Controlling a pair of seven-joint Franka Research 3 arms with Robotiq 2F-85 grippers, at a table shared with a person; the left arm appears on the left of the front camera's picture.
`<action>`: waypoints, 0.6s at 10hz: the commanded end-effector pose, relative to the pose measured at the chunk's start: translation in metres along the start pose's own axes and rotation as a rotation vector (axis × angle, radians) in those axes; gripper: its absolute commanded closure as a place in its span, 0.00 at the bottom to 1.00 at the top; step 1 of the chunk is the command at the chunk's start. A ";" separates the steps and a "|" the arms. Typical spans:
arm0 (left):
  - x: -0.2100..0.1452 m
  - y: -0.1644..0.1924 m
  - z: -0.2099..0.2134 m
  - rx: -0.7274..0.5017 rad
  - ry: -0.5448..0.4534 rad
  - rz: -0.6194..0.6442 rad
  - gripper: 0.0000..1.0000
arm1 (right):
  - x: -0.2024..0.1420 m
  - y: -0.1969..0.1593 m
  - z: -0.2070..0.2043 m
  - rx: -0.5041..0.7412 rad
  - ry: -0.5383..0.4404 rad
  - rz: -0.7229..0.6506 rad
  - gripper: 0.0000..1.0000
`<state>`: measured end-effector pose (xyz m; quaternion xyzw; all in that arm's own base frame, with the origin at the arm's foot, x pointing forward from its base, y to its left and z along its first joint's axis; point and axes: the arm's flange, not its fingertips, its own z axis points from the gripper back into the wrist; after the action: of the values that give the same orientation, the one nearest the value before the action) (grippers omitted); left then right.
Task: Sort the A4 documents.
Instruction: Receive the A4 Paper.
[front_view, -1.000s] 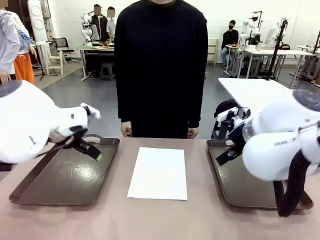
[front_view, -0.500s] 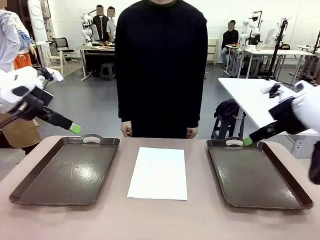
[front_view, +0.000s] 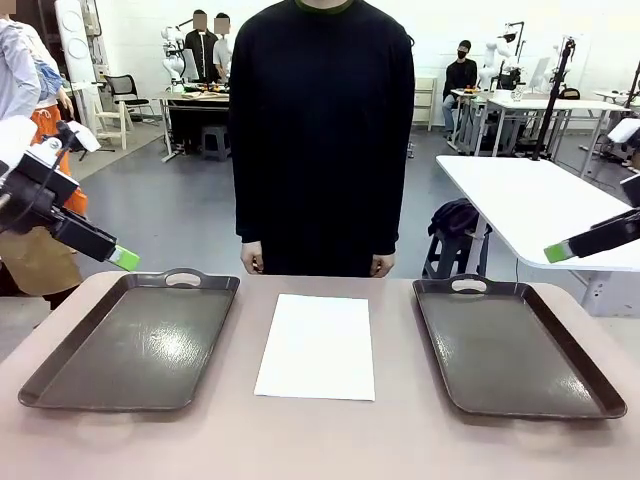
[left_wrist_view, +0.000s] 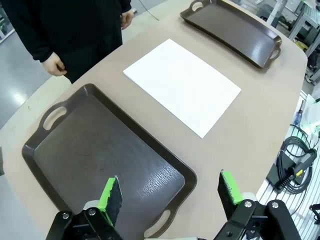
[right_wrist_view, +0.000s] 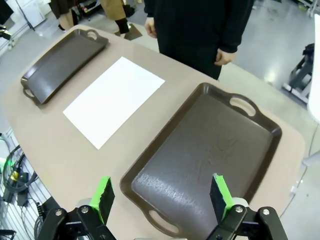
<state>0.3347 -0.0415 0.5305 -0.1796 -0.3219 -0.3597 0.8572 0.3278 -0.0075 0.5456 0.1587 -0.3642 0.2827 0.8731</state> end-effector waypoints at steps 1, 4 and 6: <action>-0.022 -0.011 0.017 0.031 -0.020 -0.019 0.00 | -0.017 0.006 0.010 -0.038 0.017 0.018 0.00; -0.028 -0.008 0.019 0.042 -0.005 -0.003 0.00 | -0.019 0.008 0.007 -0.031 0.040 0.041 0.00; -0.030 -0.010 0.021 0.039 -0.009 -0.018 0.00 | -0.019 0.007 0.007 -0.038 0.045 0.038 0.00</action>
<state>0.3209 -0.0215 0.5465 -0.1715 -0.3363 -0.3460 0.8589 0.3171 -0.0138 0.5514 0.1405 -0.3587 0.2874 0.8769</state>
